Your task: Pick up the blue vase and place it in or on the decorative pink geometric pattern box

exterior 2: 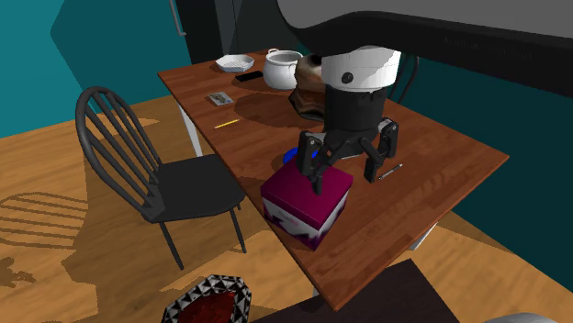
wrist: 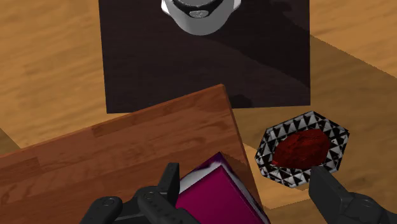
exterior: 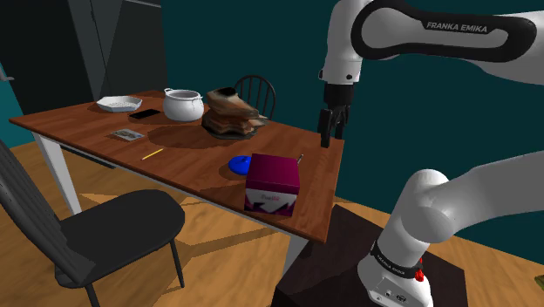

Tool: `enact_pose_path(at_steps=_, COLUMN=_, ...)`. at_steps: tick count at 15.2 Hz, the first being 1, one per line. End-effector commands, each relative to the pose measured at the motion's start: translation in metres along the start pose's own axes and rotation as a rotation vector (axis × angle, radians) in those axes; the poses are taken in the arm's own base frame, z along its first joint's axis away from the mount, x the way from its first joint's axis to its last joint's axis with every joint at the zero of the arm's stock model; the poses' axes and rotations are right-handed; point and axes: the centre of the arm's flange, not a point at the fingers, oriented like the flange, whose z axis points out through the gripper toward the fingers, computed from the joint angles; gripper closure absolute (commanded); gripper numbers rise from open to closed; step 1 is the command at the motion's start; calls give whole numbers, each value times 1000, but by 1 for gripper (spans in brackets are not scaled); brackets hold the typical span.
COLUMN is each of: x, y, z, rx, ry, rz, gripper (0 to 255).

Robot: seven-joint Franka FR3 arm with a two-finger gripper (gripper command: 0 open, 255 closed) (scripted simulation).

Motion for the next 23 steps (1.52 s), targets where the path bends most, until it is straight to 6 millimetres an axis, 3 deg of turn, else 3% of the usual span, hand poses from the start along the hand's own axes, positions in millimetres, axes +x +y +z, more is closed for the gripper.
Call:
enact_pose_path(at_steps=1, x=0, y=0, z=0, rx=0, ry=0, rz=0, gripper=0)
enact_pose_path(at_steps=23, x=245, y=71, z=107, rx=18, ry=106, rz=-66, gripper=0)
